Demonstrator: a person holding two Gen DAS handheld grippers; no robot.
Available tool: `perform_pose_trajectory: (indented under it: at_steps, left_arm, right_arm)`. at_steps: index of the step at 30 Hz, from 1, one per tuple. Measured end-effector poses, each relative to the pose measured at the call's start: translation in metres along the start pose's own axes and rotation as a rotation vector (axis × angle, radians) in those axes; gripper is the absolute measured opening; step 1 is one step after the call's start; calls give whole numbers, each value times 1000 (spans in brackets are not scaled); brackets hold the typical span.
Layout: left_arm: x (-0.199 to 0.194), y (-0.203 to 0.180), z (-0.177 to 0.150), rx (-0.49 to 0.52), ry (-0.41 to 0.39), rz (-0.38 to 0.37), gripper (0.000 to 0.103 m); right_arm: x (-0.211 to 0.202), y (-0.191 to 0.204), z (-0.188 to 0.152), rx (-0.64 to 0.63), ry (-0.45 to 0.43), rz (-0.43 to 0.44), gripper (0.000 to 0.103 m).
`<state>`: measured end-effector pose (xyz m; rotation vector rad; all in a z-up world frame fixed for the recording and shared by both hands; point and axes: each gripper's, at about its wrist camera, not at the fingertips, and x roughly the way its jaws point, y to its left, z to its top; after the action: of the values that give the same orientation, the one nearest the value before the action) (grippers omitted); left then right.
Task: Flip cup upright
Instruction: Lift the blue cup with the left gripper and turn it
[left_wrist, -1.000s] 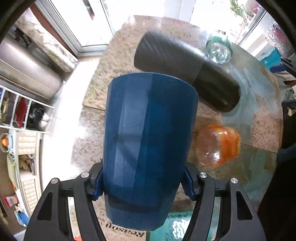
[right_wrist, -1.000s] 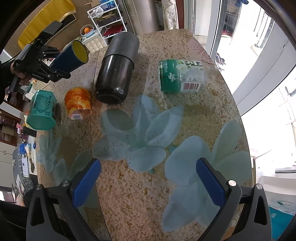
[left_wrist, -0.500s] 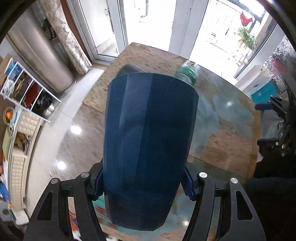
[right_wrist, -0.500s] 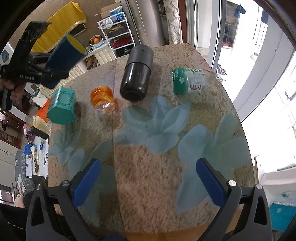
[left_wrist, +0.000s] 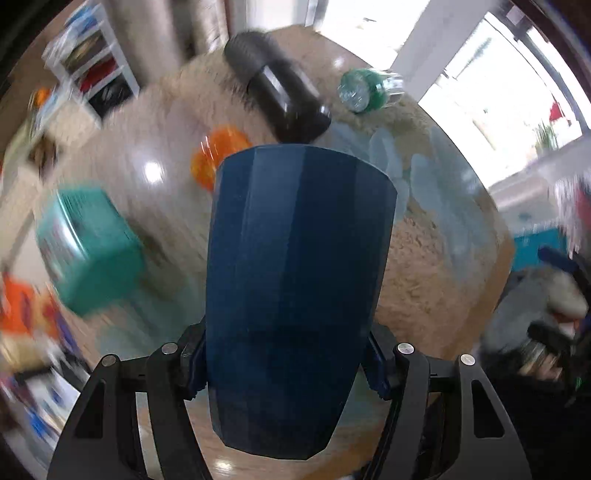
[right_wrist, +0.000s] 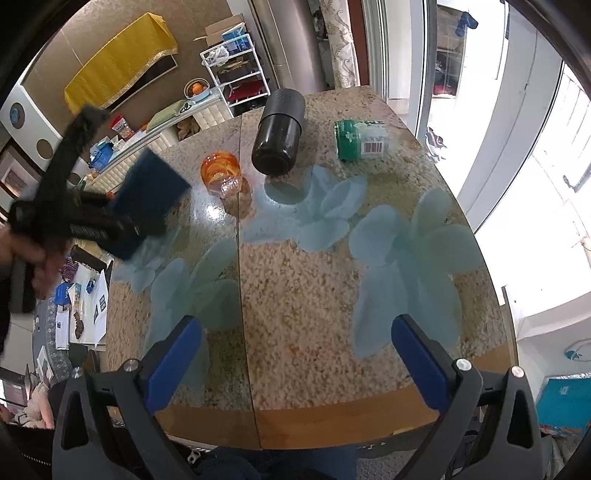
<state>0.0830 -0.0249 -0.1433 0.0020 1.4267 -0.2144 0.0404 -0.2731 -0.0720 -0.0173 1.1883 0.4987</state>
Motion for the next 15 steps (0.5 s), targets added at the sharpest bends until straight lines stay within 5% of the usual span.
perform_pose_trajectory:
  at_steps: [5, 15]
  left_arm:
    - [37, -20, -17, -209, 49, -48, 70]
    - [83, -45, -40, -549, 54, -23, 70]
  right_arm:
    - [8, -8, 1, -56, 42, 38, 103]
    - [31, -47, 12, -155, 130, 121, 103]
